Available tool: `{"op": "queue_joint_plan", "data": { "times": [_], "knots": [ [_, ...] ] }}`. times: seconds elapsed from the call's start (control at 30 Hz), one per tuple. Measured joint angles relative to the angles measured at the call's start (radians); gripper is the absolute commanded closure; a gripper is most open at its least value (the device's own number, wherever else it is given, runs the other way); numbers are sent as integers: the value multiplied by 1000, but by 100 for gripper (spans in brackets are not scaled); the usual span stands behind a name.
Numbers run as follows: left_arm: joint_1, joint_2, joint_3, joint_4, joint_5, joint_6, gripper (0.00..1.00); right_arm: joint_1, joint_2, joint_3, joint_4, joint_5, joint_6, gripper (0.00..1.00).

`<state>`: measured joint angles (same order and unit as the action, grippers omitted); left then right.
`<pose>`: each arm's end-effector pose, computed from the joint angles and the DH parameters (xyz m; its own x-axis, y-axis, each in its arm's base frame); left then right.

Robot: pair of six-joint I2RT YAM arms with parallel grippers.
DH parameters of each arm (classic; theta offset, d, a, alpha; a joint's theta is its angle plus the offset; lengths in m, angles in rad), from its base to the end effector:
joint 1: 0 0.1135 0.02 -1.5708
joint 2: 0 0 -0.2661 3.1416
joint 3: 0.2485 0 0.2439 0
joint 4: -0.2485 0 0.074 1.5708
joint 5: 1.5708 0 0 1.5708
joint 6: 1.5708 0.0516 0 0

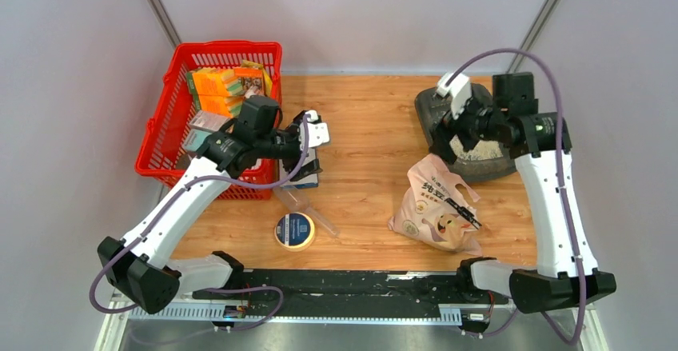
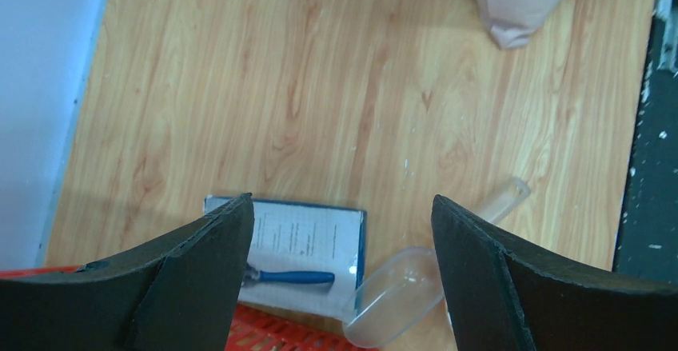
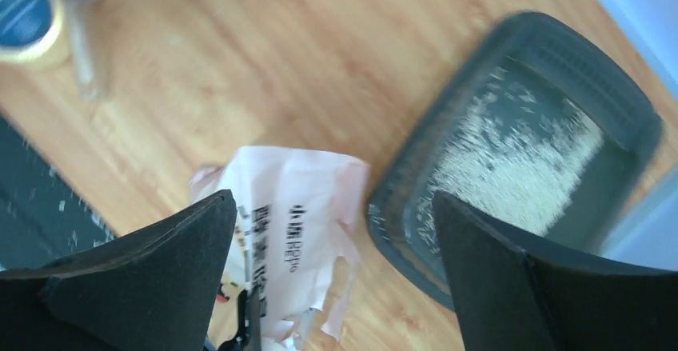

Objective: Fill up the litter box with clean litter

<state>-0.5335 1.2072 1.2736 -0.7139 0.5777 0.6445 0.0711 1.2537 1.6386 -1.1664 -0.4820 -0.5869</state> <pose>0.2016 -0.1518 0.3670 0.0661 0.5455 -0.8355 0.9524 0.2152 0.2159 0.2163 0.0394 0.4264 -0.3684 -0.5182 -0.7719 -0.7148 0.6888 -0.1212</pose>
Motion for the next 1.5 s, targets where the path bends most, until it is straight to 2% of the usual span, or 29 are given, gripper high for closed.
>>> {"op": "queue_joint_plan", "data": {
  "times": [0.2, 0.37, 0.47, 0.5, 0.57, 0.6, 0.7, 0.83, 0.93, 1.07, 1.33, 1.37, 1.4, 1.43, 1.47, 1.5],
  "knots": [
    [5, 1, -69, -2, -36, 56, 11, 145, -48, -208, -129, -16, -186, 14],
    [5, 0, -75, -5, -66, 76, 12, 194, -47, -406, -150, 83, -204, 20],
    [5, -1, -77, -10, -85, 89, 12, 206, -31, -457, -150, 140, -206, 35],
    [5, -2, -78, -11, -90, 93, 12, 211, -21, -462, -146, 150, -208, 50],
    [5, -6, -85, -13, -98, 103, 12, 224, 9, -462, -134, 165, -210, 63],
    [5, -8, -89, -17, -106, 109, 12, 235, 21, -462, -128, 171, -217, 81],
    [5, -11, -95, -24, -127, 124, 12, 290, 63, -460, -122, 188, -234, 100],
    [5, -29, -105, -23, -158, 133, 12, 381, 141, -408, -143, 207, -246, 100],
    [5, -63, -131, -21, -187, 138, 12, 421, 237, -308, -161, 188, -248, 100],
    [5, -121, -181, -23, -227, 143, 11, 452, 424, -93, -167, 125, -281, 100],
    [9, -181, -246, -27, -280, 146, 12, 476, 845, 484, -184, 77, -336, 98],
    [10, -181, -247, -27, -282, 146, 12, 478, 871, 519, -171, 79, -339, 74],
    [11, -180, -248, -26, -284, 146, 12, 478, 887, 541, -159, 79, -343, 58],
    [11, -180, -248, -26, -285, 146, 12, 478, 892, 549, -149, 79, -346, 48],
    [11, -180, -248, -26, -285, 146, 12, 478, 893, 549, -142, 79, -346, 34],
    [11, -180, -248, -26, -284, 146, 11, 478, 891, 549, -137, 77, -345, 29]
  ]
}}
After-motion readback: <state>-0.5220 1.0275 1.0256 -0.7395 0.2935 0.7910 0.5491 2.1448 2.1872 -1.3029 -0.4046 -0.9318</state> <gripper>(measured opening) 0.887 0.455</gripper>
